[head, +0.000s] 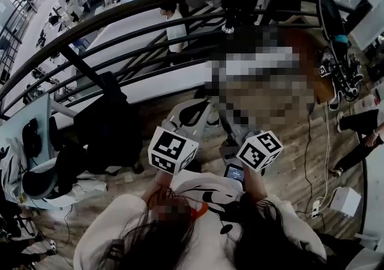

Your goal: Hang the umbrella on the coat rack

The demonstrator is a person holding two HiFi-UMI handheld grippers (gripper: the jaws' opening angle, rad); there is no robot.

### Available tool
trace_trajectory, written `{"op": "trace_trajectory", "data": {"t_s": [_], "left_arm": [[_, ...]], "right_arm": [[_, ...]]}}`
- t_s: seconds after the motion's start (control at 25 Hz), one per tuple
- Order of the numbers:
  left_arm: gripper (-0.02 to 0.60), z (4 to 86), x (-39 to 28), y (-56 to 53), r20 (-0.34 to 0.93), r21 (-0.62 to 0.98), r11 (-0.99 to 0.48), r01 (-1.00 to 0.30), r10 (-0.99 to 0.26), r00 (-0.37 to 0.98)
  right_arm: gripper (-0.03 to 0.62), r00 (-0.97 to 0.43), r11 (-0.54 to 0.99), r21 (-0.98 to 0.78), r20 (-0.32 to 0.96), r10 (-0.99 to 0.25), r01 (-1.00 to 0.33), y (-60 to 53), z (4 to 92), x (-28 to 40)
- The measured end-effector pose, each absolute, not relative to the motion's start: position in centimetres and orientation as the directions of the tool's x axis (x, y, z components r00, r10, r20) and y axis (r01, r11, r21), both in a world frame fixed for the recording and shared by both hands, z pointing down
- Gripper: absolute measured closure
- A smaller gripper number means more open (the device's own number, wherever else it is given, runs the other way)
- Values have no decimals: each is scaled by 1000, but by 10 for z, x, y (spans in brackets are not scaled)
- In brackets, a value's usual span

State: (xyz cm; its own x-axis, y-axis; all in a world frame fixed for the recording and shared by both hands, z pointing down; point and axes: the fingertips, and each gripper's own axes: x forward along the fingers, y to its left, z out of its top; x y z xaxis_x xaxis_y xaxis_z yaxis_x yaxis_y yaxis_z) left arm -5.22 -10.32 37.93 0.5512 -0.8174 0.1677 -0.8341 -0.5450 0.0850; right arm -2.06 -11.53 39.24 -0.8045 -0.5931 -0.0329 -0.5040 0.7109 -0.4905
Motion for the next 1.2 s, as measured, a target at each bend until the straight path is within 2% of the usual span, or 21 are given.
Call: {"op": "trace_trajectory", "data": {"t_s": [0.28, 0.56, 0.96, 1.2], "left_arm": [[581, 378, -94, -136, 157, 77, -593, -802, -787, 597], [581, 370, -109, -163, 124, 73, -637, -767, -758, 641], [581, 334, -107, -204, 31, 118, -671, -732, -734, 678], [581, 295, -99, -240, -33, 17, -680, -733, -733, 679]], "right_arm": [[572, -777, 687, -486, -26, -629, -540, -150, 393, -65], [572, -744, 669, -450, -15, -668, -592, -174, 384, -79], [572, -740, 695, -384, -43, -671, -608, -210, 347, -76], [572, -757, 738, -346, -108, -645, -579, -242, 308, -66]]}}
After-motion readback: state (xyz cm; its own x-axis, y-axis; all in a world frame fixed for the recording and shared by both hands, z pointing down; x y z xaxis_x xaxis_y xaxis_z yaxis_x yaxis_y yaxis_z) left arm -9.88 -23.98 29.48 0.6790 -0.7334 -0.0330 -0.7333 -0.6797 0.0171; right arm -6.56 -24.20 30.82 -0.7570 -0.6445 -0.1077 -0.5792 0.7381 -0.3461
